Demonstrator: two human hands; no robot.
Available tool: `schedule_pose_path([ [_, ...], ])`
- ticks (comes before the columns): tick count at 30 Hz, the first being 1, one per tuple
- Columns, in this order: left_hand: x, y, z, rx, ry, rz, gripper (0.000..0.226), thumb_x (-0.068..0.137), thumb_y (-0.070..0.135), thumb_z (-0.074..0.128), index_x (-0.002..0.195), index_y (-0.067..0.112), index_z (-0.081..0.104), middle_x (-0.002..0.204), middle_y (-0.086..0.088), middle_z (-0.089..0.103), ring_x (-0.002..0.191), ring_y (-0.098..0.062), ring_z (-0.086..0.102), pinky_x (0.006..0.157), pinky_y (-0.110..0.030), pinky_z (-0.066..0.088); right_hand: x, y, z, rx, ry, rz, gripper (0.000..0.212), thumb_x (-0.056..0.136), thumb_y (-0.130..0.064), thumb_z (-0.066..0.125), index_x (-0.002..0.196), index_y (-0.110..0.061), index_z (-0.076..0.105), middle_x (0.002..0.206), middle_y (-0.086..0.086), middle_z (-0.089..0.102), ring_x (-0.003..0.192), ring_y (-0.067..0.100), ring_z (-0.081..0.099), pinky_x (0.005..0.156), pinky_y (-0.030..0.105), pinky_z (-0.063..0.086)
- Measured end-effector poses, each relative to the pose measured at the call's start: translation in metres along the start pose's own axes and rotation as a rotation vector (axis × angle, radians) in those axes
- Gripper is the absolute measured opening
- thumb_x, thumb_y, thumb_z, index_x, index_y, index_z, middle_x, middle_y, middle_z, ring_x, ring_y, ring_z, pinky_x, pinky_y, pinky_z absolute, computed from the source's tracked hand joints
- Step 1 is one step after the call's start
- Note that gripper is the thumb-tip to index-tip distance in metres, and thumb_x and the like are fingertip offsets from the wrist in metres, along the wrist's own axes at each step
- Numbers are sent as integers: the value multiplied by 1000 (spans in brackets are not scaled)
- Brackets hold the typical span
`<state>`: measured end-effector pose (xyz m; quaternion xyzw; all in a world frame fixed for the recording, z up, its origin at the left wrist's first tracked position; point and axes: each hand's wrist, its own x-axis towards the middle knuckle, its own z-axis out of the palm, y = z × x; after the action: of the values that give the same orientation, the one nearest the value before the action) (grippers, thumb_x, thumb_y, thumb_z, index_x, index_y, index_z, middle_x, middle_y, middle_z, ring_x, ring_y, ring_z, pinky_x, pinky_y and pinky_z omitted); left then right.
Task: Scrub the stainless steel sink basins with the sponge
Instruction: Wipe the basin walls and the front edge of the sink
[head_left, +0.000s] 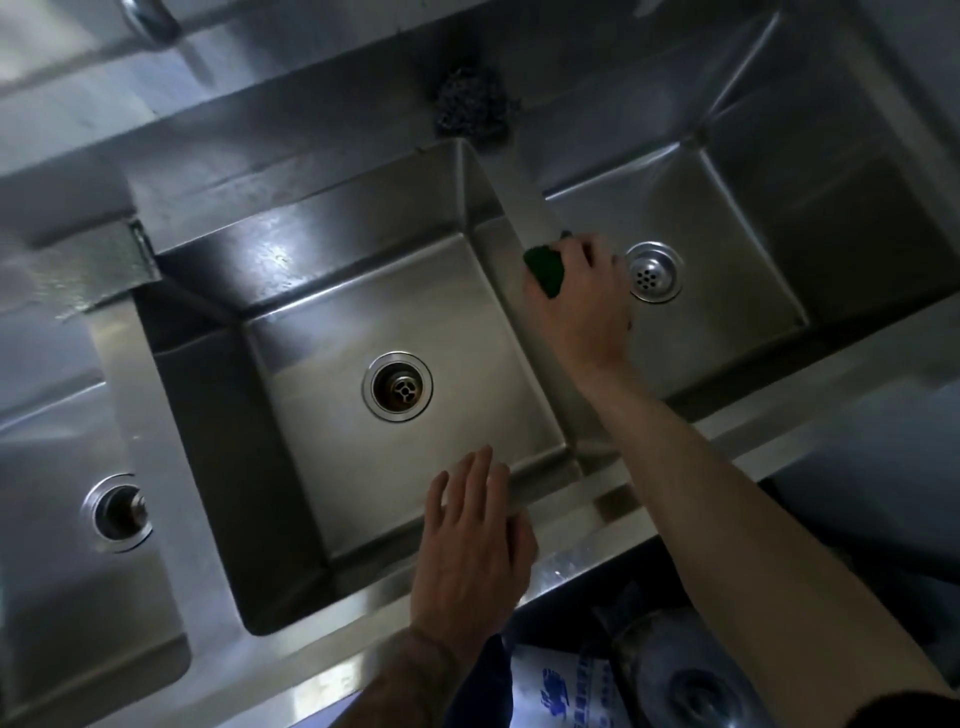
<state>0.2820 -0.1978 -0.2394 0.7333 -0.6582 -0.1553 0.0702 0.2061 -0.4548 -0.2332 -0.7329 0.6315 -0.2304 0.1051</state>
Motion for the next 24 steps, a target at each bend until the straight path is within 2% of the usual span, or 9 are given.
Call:
schedule_pose_path([
  [2,0,0,1,-4,20,-2,51,97,30,51,140,5,62,155,-15,55,142,-33,54,118,-55,43,39,-16,13,9,-87,28,51,93,-55,55,123,-14,63,128,13,56,110,37,56,91,44,48],
  [5,0,0,3,-3,30,-5,51,97,30,53,140,5,63,155,-15,55,142,-33,54,117,-56,44,82,-36,28,-5,-188,38,55,94,-54,59,132,-15,58,138,12,49,121,37,51,100,45,47],
  [11,0,0,2,-26,27,-9,49,95,30,54,137,8,65,153,-12,57,141,-32,55,115,-55,46,68,-25,31,-58,-92,-13,45,94,-45,58,124,-12,61,133,13,52,113,38,53,95,43,43],
  [17,1,-2,8,-45,36,-8,49,94,32,54,136,10,65,154,-12,56,142,-31,55,116,-54,43,129,-48,49,-21,-235,-20,49,96,-49,59,129,-12,57,137,14,47,119,38,53,98,43,46],
  [20,0,-2,7,-46,30,-11,48,96,31,53,138,10,63,154,-12,55,142,-31,54,117,-56,44,117,-35,41,-13,-233,-63,48,94,-51,60,122,-11,59,133,13,49,117,37,53,95,40,46],
  [24,1,-2,4,-40,11,-11,51,97,31,52,140,7,61,155,-14,54,143,-33,53,117,-57,42,56,-3,7,-10,-175,-121,48,90,-53,59,113,-11,63,125,13,55,108,37,57,84,38,46],
])
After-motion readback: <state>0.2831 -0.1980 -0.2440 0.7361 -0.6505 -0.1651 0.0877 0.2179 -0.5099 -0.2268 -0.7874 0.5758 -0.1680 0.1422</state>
